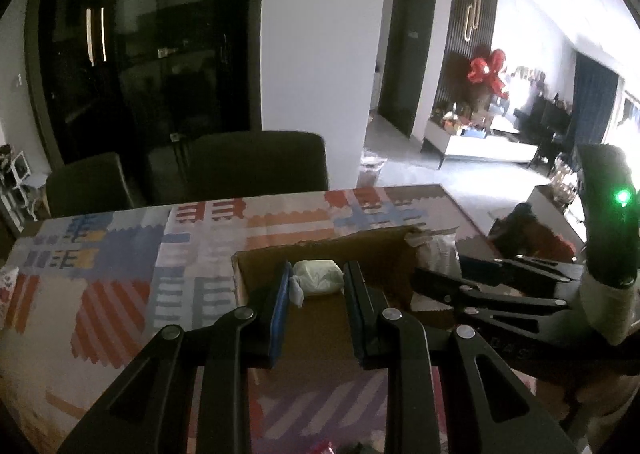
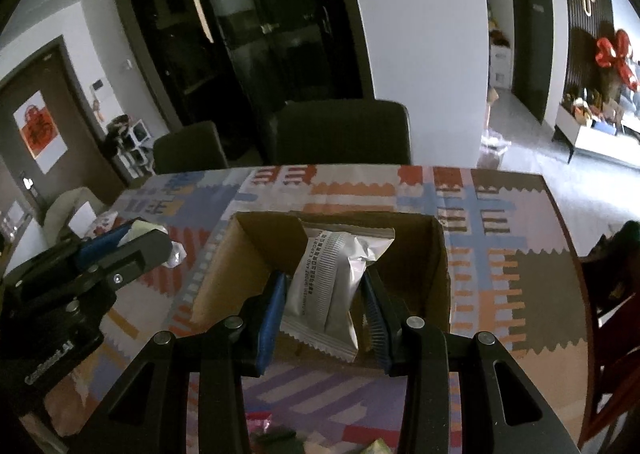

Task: Organize snacks
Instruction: 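Carry both snacks into the cardboard box and open both tools to release, then move both tools back toward the remaining snacks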

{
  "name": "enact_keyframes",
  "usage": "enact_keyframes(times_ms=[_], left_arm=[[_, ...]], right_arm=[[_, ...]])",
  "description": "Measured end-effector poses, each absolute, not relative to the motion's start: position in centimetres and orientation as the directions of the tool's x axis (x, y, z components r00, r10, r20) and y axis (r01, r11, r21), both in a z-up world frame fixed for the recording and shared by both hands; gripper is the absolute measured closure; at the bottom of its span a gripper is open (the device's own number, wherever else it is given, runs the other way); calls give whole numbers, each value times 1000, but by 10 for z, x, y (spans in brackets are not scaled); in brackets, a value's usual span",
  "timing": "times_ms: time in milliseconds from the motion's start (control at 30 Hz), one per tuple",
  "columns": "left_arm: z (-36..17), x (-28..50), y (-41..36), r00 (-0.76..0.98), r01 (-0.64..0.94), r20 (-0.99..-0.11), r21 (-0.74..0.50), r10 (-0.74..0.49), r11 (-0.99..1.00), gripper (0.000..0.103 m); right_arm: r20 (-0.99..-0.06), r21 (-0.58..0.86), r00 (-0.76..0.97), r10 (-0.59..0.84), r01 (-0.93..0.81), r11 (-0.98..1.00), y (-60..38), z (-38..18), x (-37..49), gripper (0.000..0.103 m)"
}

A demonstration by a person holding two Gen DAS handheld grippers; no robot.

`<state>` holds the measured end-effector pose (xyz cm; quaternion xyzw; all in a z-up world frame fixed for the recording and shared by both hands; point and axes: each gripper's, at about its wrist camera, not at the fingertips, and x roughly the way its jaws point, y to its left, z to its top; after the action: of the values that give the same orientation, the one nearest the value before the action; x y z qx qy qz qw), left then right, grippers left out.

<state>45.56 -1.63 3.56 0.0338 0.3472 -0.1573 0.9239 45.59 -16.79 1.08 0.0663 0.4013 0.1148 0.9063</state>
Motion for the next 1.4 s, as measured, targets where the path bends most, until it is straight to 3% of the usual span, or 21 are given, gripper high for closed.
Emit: enact_keyframes(times_ms=[100,167,233,267,1000,1400], left_arm=[[26,468,-19,689,300,-676,-59,-259,952,74],[22,473,-19,695,276,-680,-48,-234,960,58],[20,474,-18,706,256,-676,-36,-212,966,50],[20,474,-18,706,249,-679,-28,-202,968,50],[54,377,-5,758,237,-619,-28,-203,971,46],[36,324,7,774,212,-608,-14,-177,977,45]], right_arm=[[-726,204,643,246,-141,969,-171,4,465,63],[-726,189,649,228,-131,973,-171,3,467,61],[-728,169,657,197,-107,980,-173,3,468,36],[-723,152,667,178,-98,983,-175,3,467,35],[-668,149,697,258,-215,965,-166,31,381,35],[-652,159,710,267,-216,963,-161,15,332,35]])
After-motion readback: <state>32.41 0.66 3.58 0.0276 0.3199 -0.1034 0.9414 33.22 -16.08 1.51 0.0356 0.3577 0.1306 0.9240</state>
